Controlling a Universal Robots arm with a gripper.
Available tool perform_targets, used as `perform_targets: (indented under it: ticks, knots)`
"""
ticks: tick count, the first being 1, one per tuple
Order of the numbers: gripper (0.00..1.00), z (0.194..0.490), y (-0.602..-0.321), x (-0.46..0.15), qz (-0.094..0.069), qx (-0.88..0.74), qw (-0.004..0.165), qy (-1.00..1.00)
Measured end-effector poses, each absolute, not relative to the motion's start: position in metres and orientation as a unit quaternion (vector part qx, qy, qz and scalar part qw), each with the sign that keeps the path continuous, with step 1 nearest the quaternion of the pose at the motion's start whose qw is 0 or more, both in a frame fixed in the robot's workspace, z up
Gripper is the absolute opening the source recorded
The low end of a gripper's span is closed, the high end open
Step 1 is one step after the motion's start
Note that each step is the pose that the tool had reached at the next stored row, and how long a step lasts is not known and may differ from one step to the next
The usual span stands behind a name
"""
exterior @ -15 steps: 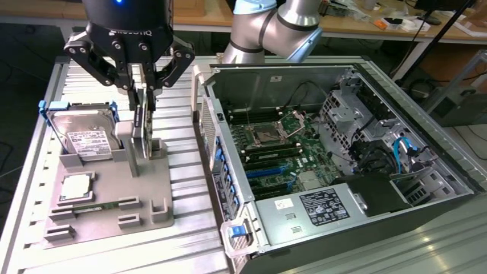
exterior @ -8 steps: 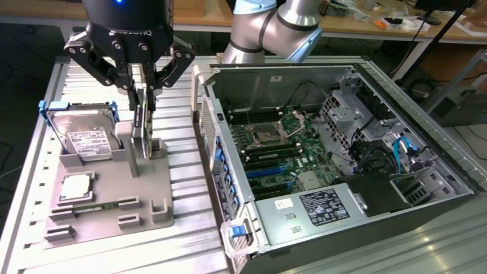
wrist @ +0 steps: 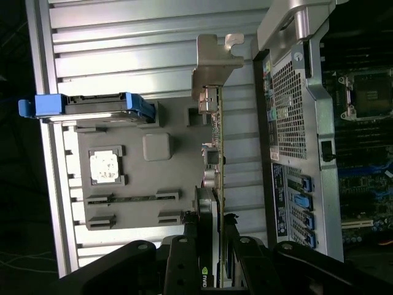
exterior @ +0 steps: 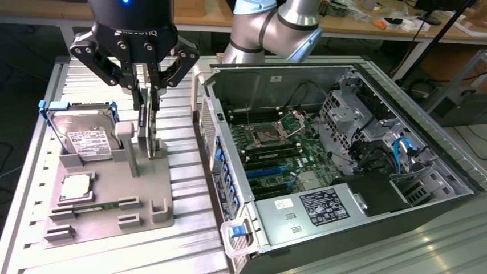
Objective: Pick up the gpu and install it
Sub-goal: 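Pick up the gpu and move the gpu toward the slot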
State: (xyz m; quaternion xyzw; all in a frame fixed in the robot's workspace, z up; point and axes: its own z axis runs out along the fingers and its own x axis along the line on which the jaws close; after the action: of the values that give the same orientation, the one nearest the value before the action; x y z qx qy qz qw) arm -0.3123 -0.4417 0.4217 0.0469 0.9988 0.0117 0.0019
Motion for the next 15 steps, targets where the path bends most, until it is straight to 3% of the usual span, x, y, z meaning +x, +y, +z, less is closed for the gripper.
perform_targets:
  ticks: [15]
  knots:
    - [0.27,0.422,-0.442,-0.283,0.012,0.047,0.002,0.999]
